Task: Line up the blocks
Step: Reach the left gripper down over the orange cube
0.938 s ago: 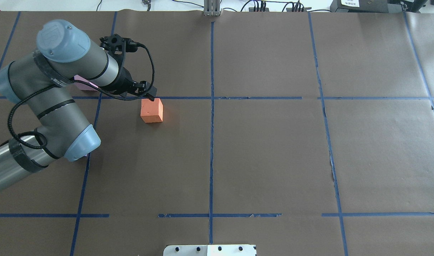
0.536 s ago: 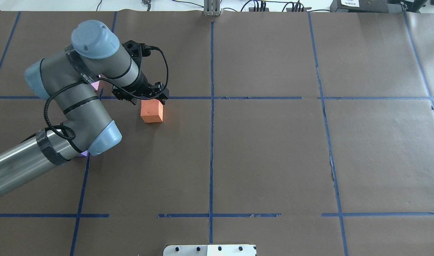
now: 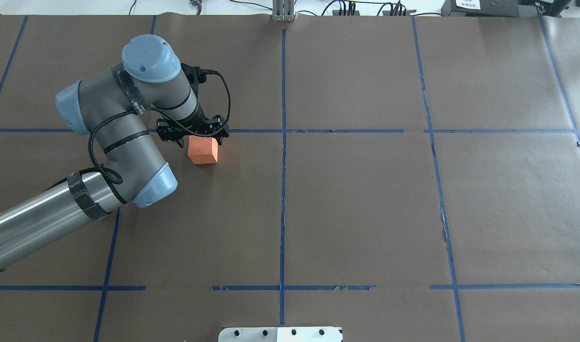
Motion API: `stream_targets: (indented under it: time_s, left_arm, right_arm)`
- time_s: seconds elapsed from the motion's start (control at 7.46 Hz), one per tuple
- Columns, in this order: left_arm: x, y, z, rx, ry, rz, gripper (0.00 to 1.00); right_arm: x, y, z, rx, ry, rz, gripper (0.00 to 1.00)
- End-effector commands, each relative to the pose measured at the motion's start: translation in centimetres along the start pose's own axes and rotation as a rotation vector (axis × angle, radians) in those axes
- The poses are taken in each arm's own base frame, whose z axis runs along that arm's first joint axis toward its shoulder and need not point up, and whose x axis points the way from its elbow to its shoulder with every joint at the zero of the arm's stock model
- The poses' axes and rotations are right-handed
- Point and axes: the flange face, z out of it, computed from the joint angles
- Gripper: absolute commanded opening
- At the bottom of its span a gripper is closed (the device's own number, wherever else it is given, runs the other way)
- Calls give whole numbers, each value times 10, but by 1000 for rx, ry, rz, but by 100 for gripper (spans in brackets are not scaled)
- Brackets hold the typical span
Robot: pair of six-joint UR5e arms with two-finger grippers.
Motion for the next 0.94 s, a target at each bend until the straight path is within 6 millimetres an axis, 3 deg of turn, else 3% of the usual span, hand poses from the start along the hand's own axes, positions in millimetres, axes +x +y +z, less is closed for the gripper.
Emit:
stream_targets:
  time_s: [0.0, 0.54, 0.67, 0.8]
  left_arm:
    - [-3, -2, 7, -2, -15, -8, 100]
    - [-3, -4, 35, -14, -21, 2, 99]
    - [-3, -5, 38, -10, -11, 6, 96]
    - [-1, -5, 36, -9, -2, 9, 85]
  right_arm:
    - [0, 0, 0, 0, 0, 0, 100]
    - [0, 0, 0, -1, 0, 1, 100]
    - [0, 0, 0, 0, 0, 0, 100]
    - [0, 0, 0, -1, 0, 1, 100]
